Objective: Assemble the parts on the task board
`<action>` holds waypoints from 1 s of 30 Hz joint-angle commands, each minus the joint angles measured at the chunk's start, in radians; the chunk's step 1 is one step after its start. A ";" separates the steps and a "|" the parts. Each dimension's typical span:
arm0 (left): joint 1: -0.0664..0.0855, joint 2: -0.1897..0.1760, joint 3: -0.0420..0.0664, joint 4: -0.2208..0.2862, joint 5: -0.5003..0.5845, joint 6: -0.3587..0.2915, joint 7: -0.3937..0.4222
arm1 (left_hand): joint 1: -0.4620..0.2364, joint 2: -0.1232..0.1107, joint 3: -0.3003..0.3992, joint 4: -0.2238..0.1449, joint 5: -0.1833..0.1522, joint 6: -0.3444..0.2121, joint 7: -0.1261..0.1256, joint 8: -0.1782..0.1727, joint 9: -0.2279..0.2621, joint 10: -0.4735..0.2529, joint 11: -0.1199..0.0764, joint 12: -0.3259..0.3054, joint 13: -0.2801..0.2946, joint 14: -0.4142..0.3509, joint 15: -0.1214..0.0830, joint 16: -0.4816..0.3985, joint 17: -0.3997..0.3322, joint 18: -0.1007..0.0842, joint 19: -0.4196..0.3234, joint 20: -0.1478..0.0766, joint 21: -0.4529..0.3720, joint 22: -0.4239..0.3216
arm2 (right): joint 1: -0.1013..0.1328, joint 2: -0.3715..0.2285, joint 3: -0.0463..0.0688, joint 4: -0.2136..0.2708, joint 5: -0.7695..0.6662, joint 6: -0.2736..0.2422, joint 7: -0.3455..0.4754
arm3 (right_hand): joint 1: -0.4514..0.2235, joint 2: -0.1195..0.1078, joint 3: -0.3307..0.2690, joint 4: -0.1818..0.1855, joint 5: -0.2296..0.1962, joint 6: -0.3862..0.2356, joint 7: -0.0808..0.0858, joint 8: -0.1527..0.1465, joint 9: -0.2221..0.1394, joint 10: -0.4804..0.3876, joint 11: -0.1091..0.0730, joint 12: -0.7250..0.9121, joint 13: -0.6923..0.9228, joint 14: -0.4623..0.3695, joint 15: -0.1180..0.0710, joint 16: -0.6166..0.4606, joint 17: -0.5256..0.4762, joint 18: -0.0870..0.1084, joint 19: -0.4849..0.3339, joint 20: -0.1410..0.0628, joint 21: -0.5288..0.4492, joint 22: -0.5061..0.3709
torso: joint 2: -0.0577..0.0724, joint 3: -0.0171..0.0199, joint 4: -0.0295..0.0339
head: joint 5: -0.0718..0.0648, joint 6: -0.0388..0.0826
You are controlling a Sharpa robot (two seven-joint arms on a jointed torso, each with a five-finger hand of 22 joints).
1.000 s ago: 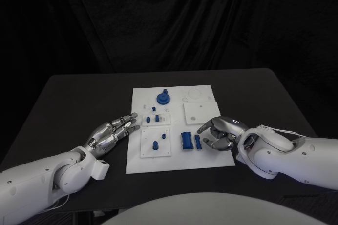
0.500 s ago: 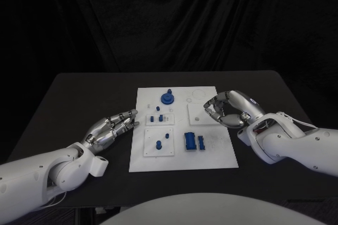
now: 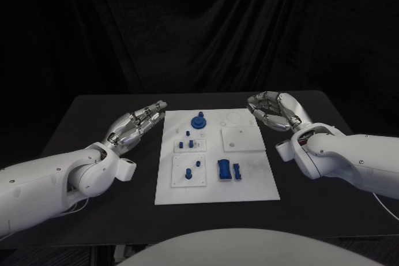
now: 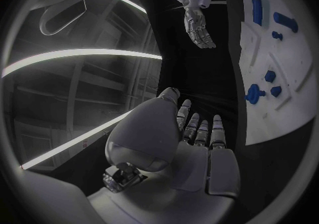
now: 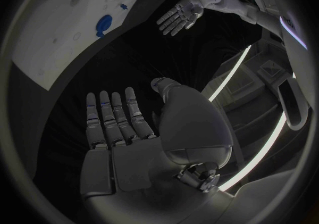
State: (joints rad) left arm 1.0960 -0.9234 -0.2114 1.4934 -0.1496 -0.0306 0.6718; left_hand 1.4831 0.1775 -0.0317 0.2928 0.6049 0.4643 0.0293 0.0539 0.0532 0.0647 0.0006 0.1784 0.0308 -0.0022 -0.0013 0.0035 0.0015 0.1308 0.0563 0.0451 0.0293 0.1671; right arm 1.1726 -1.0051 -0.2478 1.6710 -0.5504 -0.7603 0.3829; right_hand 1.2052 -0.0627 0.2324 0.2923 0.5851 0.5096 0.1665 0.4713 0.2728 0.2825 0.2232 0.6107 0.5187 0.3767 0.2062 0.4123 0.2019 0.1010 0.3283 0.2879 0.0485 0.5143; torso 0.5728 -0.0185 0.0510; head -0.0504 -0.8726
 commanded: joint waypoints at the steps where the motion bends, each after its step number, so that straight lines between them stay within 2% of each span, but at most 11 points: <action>1: 0.005 0.019 0.001 -0.014 0.003 -0.025 0.084 | -0.016 0.002 -0.015 0.000 -0.004 -0.028 -0.013 -0.007 -0.004 -0.010 -0.016 -0.012 -0.002 0.002 -0.008 -0.004 -0.002 -0.020 0.000 -0.016 -0.002 -0.009 | -0.013 -0.001 0.000 -0.017 0.244 0.136 0.143 | -0.003 0.015 -0.056 -0.001 -0.006 -0.052 0.022 0.005 -0.024 -0.067 -0.021 -0.024 -0.065 -0.105 -0.014 -0.075 -0.058 -0.021 -0.141 0.001 -0.013 -0.169 | -0.034 0.0080 -0.0197 | 0.014 0.000; 5: 0.005 0.036 0.001 -0.026 0.003 -0.024 0.094 | -0.020 0.004 -0.021 -0.001 -0.005 -0.039 -0.016 -0.009 -0.005 -0.013 -0.019 -0.013 -0.002 0.002 -0.008 -0.004 -0.002 -0.024 -0.004 -0.020 -0.004 -0.020 | -0.022 0.000 0.000 -0.030 0.270 0.166 0.170 | 0.010 0.026 -0.094 -0.001 -0.003 -0.066 0.026 0.031 -0.037 -0.101 -0.031 -0.007 -0.099 -0.180 -0.025 -0.116 -0.091 -0.032 -0.204 0.002 -0.020 -0.256 | -0.045 0.0152 -0.0259 | 0.018 0.000; 6: 0.002 0.028 0.000 -0.020 0.000 -0.011 0.002 | -0.452 -0.052 0.032 -0.088 -0.181 -0.163 -0.029 -0.054 -0.053 -0.065 -0.001 -0.060 -0.031 0.002 0.001 -0.004 -0.002 -0.051 -0.056 -0.045 -0.029 -0.063 | -0.018 0.000 -0.001 -0.024 0.147 0.075 0.077 | -0.358 0.063 -0.128 -0.088 -0.176 -0.195 -0.057 -0.126 -0.105 -0.152 -0.087 -0.195 -0.219 -0.229 -0.078 -0.201 -0.119 -0.101 -0.231 -0.085 -0.049 -0.320 | -0.026 0.0072 -0.0156 | 0.014 0.000; 10: 0.001 0.032 0.007 -0.017 0.005 -0.035 -0.004 | -0.589 -0.067 0.032 -0.113 -0.238 -0.204 -0.029 -0.054 -0.053 -0.065 -0.001 -0.077 -0.031 0.002 0.001 -0.004 -0.002 -0.051 -0.056 -0.045 -0.029 -0.077 | -0.024 0.014 0.014 -0.029 0.172 0.070 0.081 | -0.464 0.063 -0.148 -0.114 -0.229 -0.238 -0.059 -0.165 -0.128 -0.171 -0.106 -0.243 -0.262 -0.253 -0.097 -0.231 -0.202 -0.101 -0.252 -0.109 -0.049 -0.354 | -0.027 0.0077 -0.0172 | 0.016 0.012; 11: 0.000 0.034 0.010 -0.016 0.007 -0.045 -0.006 | -0.628 -0.071 0.032 -0.121 -0.254 -0.215 -0.029 -0.054 -0.053 -0.065 -0.001 -0.081 -0.031 0.002 0.001 -0.004 -0.002 -0.131 -0.056 -0.045 -0.029 -0.081 | -0.027 0.020 0.021 -0.031 0.182 0.067 0.082 | -0.494 0.063 -0.151 -0.122 -0.244 -0.249 -0.062 -0.178 -0.134 -0.175 -0.111 -0.258 -0.272 -0.258 -0.102 -0.238 -0.202 -0.101 -0.255 -0.117 -0.049 -0.361 | -0.027 0.0079 -0.0179 | 0.017 0.018; 12: -0.001 0.036 0.013 -0.014 0.010 -0.058 -0.008 | -0.659 -0.075 0.032 -0.127 -0.267 -0.224 -0.029 -0.054 -0.053 -0.065 -0.001 -0.085 -0.031 0.002 0.001 -0.004 -0.002 -0.131 -0.056 -0.045 -0.029 -0.084 | -0.030 0.027 0.028 -0.033 0.195 0.065 0.084 | -0.522 0.063 -0.154 -0.128 -0.257 -0.260 -0.066 -0.190 -0.140 -0.180 -0.115 -0.272 -0.282 -0.263 -0.106 -0.245 -0.202 -0.101 -0.257 -0.124 -0.049 -0.367 | -0.027 0.0082 -0.0187 | 0.018 0.024; 19: -0.011 0.061 0.059 0.007 0.042 -0.215 -0.041 | -0.864 -0.101 0.032 -0.169 -0.351 -0.284 -0.029 -0.054 -0.053 -0.065 -0.001 -0.178 -0.031 0.002 0.001 -0.004 -0.002 -0.131 -0.056 -0.045 -0.029 -0.167 | -0.071 0.115 0.125 -0.063 0.352 0.032 0.108 | -0.692 0.063 -0.232 -0.171 -0.339 -0.322 -0.091 -0.260 -0.173 -0.206 -0.141 -0.357 -0.341 -0.289 -0.133 -0.287 -0.202 -0.101 -0.328 -0.167 -0.049 -0.404 | -0.027 0.0114 -0.0289 | 0.028 0.103; 20: -0.014 0.068 0.072 0.013 0.051 -0.260 -0.051 | -0.906 -0.105 0.032 -0.177 -0.368 -0.296 -0.029 -0.054 -0.053 -0.065 -0.001 -0.178 -0.031 0.002 0.001 -0.004 -0.002 -0.131 -0.056 -0.045 -0.029 -0.167 | -0.081 0.137 0.150 -0.071 0.392 0.024 0.113 | -0.727 0.063 -0.232 -0.178 -0.356 -0.334 -0.096 -0.274 -0.180 -0.211 -0.147 -0.374 -0.353 -0.295 -0.206 -0.295 -0.202 -0.101 -0.328 -0.175 -0.049 -0.411 | -0.027 0.0124 -0.0318 | 0.031 0.125; 21: -0.016 0.073 0.081 0.017 0.058 -0.291 -0.057 | -0.921 -0.107 0.032 -0.180 -0.374 -0.301 -0.029 -0.054 -0.053 -0.065 -0.001 -0.178 -0.031 0.002 0.001 -0.004 -0.002 -0.131 -0.056 -0.045 -0.029 -0.167 | -0.087 0.150 0.164 -0.075 0.415 0.019 0.117 | -0.740 0.063 -0.232 -0.182 -0.362 -0.339 -0.167 -0.279 -0.182 -0.282 -0.149 -0.380 -0.357 -0.298 -0.206 -0.298 -0.202 -0.101 -0.328 -0.177 -0.049 -0.414 | -0.028 0.0130 -0.0338 | 0.033 0.140; 23: -0.020 0.082 0.099 0.025 0.071 -0.354 -0.071 | -0.965 -0.178 0.032 -0.189 -0.393 -0.313 -0.029 -0.054 -0.053 -0.065 -0.001 -0.178 -0.031 0.002 0.001 -0.004 -0.002 -0.131 -0.056 -0.045 -0.029 -0.167 | -0.099 0.174 0.191 -0.083 0.458 0.010 0.123 | -0.775 0.063 -0.232 -0.190 -0.379 -0.353 -0.167 -0.294 -0.189 -0.282 -0.223 -0.398 -0.370 -0.306 -0.206 -0.307 -0.202 -0.101 -0.328 -0.184 -0.049 -0.422 | -0.028 0.0143 -0.0378 | 0.037 0.171; 30: -0.035 0.118 0.165 0.055 0.117 -0.579 -0.118 | -1.096 -0.178 0.032 -0.214 -0.446 -0.352 -0.029 -0.054 -0.053 -0.065 -0.001 -0.178 -0.031 0.002 0.001 -0.004 -0.002 -0.131 -0.056 -0.045 -0.029 -0.167 | -0.121 0.222 0.245 -0.100 0.546 -0.009 0.136 | -0.884 0.063 -0.232 -0.214 -0.431 -0.392 -0.167 -0.339 -0.273 -0.282 -0.223 -0.452 -0.408 -0.377 -0.206 -0.334 -0.202 -0.101 -0.328 -0.209 -0.049 -0.514 | -0.028 0.0175 -0.0480 | 0.047 0.249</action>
State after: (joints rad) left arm 1.0636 -0.8100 -0.0501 1.5414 -0.0836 -0.4287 0.5908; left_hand 0.5246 0.0240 0.0006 0.1084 0.2148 0.1530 0.0000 0.0048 0.0016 0.0074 0.0004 0.0175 0.0016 0.0004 -0.0036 0.0036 0.0011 0.0210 0.0076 0.0002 0.0071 0.0094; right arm 1.0546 -0.7848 -0.0058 1.5732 -0.0920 -0.7329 0.4940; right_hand 0.4354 -0.0001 0.0058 0.1067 0.2090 0.1612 0.0181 0.1796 0.0623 0.0198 0.0311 0.2159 0.1507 0.0373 0.0146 0.1067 0.0040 0.0152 0.0049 0.1098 0.0061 0.0915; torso 0.5449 -0.0027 0.0089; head -0.0057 -0.6420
